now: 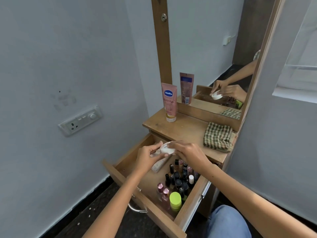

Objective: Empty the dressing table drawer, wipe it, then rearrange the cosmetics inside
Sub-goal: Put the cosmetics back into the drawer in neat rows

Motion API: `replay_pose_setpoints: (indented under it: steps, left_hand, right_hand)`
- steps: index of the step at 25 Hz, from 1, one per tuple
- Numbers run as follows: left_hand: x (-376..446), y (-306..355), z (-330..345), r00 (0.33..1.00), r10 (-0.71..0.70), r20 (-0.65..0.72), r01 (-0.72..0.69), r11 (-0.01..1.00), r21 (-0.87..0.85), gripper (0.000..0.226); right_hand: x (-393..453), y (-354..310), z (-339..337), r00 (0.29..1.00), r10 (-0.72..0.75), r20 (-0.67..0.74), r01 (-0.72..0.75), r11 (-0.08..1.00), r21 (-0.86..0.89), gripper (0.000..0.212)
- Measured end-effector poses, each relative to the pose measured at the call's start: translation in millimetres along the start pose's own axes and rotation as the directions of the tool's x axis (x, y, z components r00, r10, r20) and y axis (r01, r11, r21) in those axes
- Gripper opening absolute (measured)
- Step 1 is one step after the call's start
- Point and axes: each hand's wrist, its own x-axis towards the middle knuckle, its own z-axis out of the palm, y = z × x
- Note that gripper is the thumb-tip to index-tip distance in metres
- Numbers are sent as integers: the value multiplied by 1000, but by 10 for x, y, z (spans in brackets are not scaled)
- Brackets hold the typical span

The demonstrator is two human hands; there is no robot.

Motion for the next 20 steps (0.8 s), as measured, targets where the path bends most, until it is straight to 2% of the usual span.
replay_pose_setpoints:
  steps: [3, 6, 8, 11, 15, 20]
  left_hand:
    - [0, -82, -99, 997, -65, 28, 68, 991, -112, 79]
    - [24, -92, -146, 995, -90, 47, 93, 994, -59, 69]
    - [43, -112, -158, 995, -93, 29, 92, 995, 31, 57]
    - [71, -187, -185, 990, -138, -12, 137, 963, 231, 55]
    - [84, -350, -258, 984, -175, 34, 127, 818, 560, 58]
    - [39, -498, -327, 973, -221, 72, 106, 699, 708, 59]
  right_hand:
    - [52, -15, 132, 999, -17, 33, 14, 996, 84, 27]
    - [83, -13, 203, 999, 1, 44, -6, 992, 126, 26]
    - [82, -15, 269, 997, 0, 72, -8, 994, 112, 27]
    - [69, -1, 347, 994, -23, 105, 18, 998, 53, 23]
    - [17, 97, 367, 993, 12, 117, -17, 999, 38, 17]
    - [-4, 131, 380, 991, 31, 133, -38, 998, 47, 16]
